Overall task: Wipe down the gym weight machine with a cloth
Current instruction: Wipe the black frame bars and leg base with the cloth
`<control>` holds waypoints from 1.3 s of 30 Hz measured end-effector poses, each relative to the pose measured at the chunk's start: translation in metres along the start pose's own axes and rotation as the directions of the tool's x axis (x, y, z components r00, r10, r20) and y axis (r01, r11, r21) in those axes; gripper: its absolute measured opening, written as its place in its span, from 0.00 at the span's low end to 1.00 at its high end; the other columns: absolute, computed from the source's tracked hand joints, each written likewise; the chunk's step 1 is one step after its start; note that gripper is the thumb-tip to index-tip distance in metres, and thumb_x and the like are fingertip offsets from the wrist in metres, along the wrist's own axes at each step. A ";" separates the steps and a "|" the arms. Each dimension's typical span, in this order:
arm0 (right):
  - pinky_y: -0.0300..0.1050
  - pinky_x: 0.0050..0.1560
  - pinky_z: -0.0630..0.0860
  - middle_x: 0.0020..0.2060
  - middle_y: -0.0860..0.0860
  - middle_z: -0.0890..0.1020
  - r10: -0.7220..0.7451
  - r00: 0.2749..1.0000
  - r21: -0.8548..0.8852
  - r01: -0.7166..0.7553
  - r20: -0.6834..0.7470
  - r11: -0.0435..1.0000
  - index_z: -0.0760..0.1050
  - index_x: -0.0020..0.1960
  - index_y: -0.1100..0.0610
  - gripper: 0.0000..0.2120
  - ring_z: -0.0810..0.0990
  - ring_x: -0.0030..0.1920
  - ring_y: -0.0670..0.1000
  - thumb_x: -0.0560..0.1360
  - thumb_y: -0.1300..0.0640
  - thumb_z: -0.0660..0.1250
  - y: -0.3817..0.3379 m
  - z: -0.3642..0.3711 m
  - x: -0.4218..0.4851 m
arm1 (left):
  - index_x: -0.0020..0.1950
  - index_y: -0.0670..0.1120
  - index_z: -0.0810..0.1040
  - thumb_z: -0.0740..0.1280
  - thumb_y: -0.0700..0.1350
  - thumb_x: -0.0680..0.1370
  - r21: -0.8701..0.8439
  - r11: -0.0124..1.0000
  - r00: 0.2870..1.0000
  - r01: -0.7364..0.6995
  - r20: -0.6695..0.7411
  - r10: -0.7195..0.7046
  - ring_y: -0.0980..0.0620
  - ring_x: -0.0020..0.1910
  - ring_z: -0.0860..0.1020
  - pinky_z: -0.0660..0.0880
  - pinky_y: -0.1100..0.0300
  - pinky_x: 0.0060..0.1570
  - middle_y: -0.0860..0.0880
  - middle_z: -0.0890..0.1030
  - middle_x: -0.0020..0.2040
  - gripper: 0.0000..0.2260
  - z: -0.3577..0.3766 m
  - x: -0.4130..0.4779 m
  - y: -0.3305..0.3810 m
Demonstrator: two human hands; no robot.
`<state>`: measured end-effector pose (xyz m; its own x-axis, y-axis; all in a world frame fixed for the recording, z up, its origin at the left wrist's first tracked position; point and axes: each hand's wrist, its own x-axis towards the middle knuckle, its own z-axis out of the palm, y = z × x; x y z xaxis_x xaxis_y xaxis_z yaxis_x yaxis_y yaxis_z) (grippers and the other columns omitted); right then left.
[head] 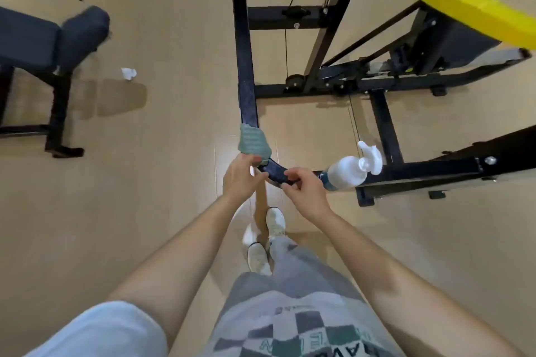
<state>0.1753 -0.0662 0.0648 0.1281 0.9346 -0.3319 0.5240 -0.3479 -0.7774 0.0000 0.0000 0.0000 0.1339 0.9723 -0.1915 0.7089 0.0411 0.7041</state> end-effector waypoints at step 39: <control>0.37 0.35 0.67 0.35 0.47 0.73 0.331 0.927 0.326 -0.261 -0.180 0.909 0.79 0.43 0.59 0.05 0.69 0.29 0.42 0.74 0.63 0.75 -0.099 0.060 0.068 | 0.45 0.53 0.79 0.69 0.44 0.80 -0.295 0.951 0.730 -0.088 0.631 0.263 0.51 0.36 0.74 0.76 0.48 0.37 0.50 0.79 0.39 0.05 -0.166 0.156 0.026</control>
<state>0.0819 0.0270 0.0872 0.4433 0.7643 -0.4684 0.1679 -0.5841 -0.7941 -0.0757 0.1905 0.1015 0.7212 0.5755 -0.3855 0.4579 0.0214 0.8887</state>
